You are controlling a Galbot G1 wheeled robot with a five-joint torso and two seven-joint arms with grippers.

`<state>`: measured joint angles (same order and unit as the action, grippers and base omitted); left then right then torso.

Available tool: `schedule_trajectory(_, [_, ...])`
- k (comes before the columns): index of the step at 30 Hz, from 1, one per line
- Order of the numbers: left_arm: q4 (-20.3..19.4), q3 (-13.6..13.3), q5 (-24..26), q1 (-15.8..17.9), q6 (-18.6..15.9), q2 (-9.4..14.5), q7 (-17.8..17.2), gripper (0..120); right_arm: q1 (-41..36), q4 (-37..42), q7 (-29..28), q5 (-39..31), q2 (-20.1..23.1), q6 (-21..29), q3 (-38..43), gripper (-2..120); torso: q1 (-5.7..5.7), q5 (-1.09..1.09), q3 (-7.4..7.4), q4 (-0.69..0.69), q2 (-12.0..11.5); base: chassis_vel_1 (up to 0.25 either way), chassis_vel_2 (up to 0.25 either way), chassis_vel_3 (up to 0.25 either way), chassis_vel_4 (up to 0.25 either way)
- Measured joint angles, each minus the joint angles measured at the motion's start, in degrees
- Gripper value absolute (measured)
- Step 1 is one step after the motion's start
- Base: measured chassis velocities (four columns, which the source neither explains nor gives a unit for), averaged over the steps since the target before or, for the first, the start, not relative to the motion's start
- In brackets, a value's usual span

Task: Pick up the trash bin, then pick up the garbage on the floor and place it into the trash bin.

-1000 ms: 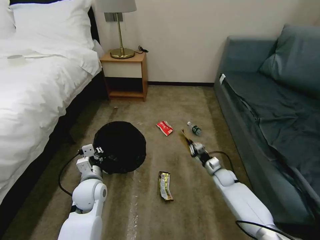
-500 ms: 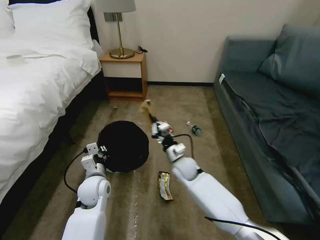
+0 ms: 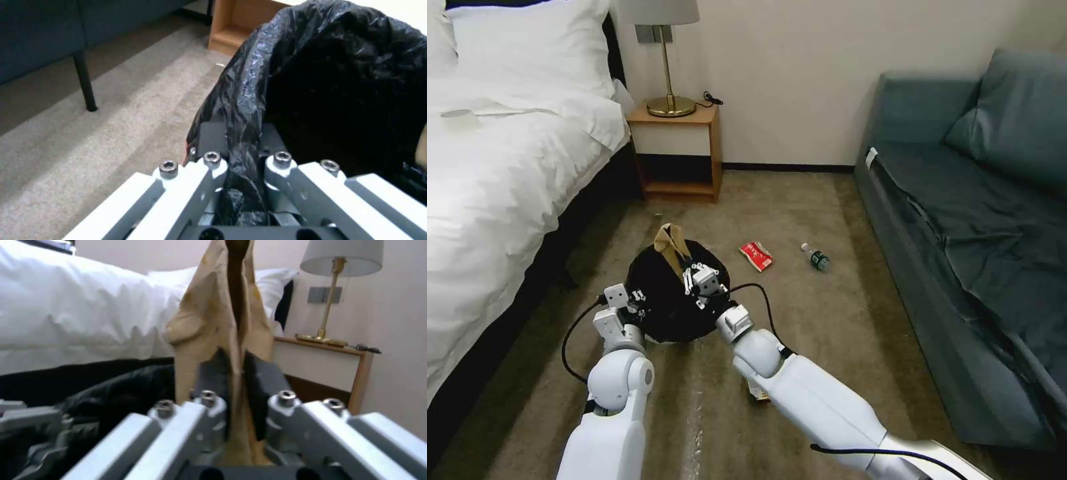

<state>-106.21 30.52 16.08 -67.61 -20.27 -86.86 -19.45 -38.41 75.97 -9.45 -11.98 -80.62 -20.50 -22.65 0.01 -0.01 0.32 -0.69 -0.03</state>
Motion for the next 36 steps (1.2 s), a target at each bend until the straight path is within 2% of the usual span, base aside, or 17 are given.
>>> schedule_trajectory(2, [0.2, -0.2, -0.6, 0.1, 0.0, -0.2, 0.0, 5, -0.5, 0.5, 0.1, 0.0, 0.3, 0.2, 0.1, 22, 0.0, 0.0, 0.0, 0.0, 0.0, 0.0, 0.0, 0.0, 0.0])
schedule_trajectory(6, [0.2, -0.3, -0.9, 0.1, 0.0, -0.4, 0.0, 5, -0.6, 0.9, 0.3, 0.0, 0.5, 0.4, 0.3, 31, 0.0, 0.0, 0.0, 0.0, 0.0, 0.0, 0.0, 0.0, 0.0])
schedule_trajectory(7, [0.2, -0.4, -1.0, 0.1, 0.0, -0.4, 0.0, 5, -0.7, 1.2, 0.3, 0.1, 0.7, 0.5, 0.4, 38, 0.0, 0.0, 0.0, 0.0, 0.0, 0.0, 0.0, 0.0, 0.0])
schedule_trajectory(9, [0.2, -0.4, -1.0, 0.1, 0.0, -0.5, 0.0, 5, -0.7, 1.3, 0.3, 0.1, 0.7, 0.5, 0.4, 40, 0.0, 0.0, 0.0, 0.0, 0.0, 0.0, 0.0, 0.0, 0.0])
schedule_trajectory(11, [0.2, -0.3, -1.2, 0.1, 0.0, -0.5, 0.0, 5, -0.8, 1.9, 0.2, 0.1, 0.9, 0.7, 0.4, 55, 0.0, 0.0, 0.0, 0.0, 0.0, 0.0, 0.0, 0.0, 0.0])
schedule_trajectory(14, [0.1, -0.1, -1.2, 0.0, -0.1, -0.4, -0.1, 5, -0.7, 2.6, -0.3, -0.4, 1.2, 1.4, 0.3, 63, 0.0, 0.0, 0.0, 0.0, 0.0, 0.0, 0.0, 0.0, 0.0])
schedule_trajectory(17, [-0.4, 0.6, -1.2, -0.4, -0.1, -0.2, -0.1, 5, 0.3, 4.6, -4.0, -3.6, 1.8, 5.5, 1.1, 77, 0.0, 0.0, 0.0, 0.0, 0.0, 0.0, 0.0, 0.0, 0.0])
schedule_trajectory(20, [-0.7, 1.1, -1.2, -0.5, -0.1, -0.1, -0.1, 5, 1.0, 5.1, -6.3, -5.0, 2.3, 7.8, 1.9, 82, 0.0, 0.0, 0.0, 0.0, 0.0, 0.0, 0.0, 0.0, 0.0])
schedule_trajectory(22, [-0.9, 2.3, -1.4, -0.7, 0.0, 0.1, -0.1, 5, 2.2, 5.2, -10.7, -6.8, 3.1, 12.2, 3.6, 92, 0.0, 0.0, 0.0, 0.0, 0.0, 0.0, 0.0, 0.0, 0.0])
schedule_trajectory(23, [-1.1, 3.1, -1.6, -1.0, 0.3, 0.5, 0.0, 5, 2.8, 4.4, -15.6, -10.5, 4.0, 16.7, 4.8, 98, 0.0, 0.01, 0.0, 0.0, 0.0, 0.0, 0.0, 0.0, 0.0])
schedule_trajectory(24, [-1.1, 3.1, -1.6, -1.0, 0.3, 0.5, 0.0, 5, 2.8, 4.4, -15.6, -10.5, 4.0, 16.7, 4.8, 98, 0.0, 0.01, 0.0, 0.0, 0.0, 0.0, 0.0, 0.0, 0.0])
schedule_trajectory(26, [-1.3, 3.4, -1.4, -1.1, 0.3, 0.8, 0.1, 5, 2.8, 3.7, -19.5, -16.2, 5.0, 21.1, 4.6, 99, 0.0, 0.01, 0.0, 0.0, 0.0, 0.0, 0.0, 0.0, 0.0])
schedule_trajectory(27, [-1.3, 3.4, -1.4, -1.1, 0.3, 0.8, 0.1, 5, 2.8, 3.7, -19.5, -16.2, 5.0, 21.1, 4.6, 99, 0.0, 0.01, 0.0, 0.0, 0.0, 0.0, 0.0, 0.0, 0.0])
schedule_trajectory(30, [-1.6, 3.9, -1.2, -0.7, 0.3, 1.1, 0.2, 5, 1.9, 4.5, -23.5, -27.7, 7.2, 28.3, 2.5, 100, 0.0, 0.01, 0.0, -0.01, 0.0, 0.0, 0.0, 0.0, 0.0])
schedule_trajectory(31, [-1.6, 3.9, -1.2, -0.7, 0.3, 1.1, 0.2, 5, 1.9, 4.5, -23.5, -27.7, 7.2, 28.3, 2.5, 100, 0.0, 0.01, 0.0, -0.01, 0.0, 0.0, 0.0, 0.0, 0.0])
schedule_trajectory(33, [-1.7, 4.0, -1.2, -0.5, 0.3, 1.1, 0.2, 5, 1.6, 5.6, -26.8, -36.2, 7.9, 32.4, 0.6, 100, 0.0, 0.01, 0.0, -0.01, 0.0, 0.0, 0.0, 0.0, 0.0])
schedule_trajectory(36, [-1.8, 3.9, -1.2, -0.6, 0.3, 1.1, 0.2, 5, 1.5, 7.0, -28.2, -41.7, 8.5, 36.8, -0.4, 100, 0.0, 0.0, 0.0, 0.0, 0.0, 0.0, 0.0, 0.0, 0.0])
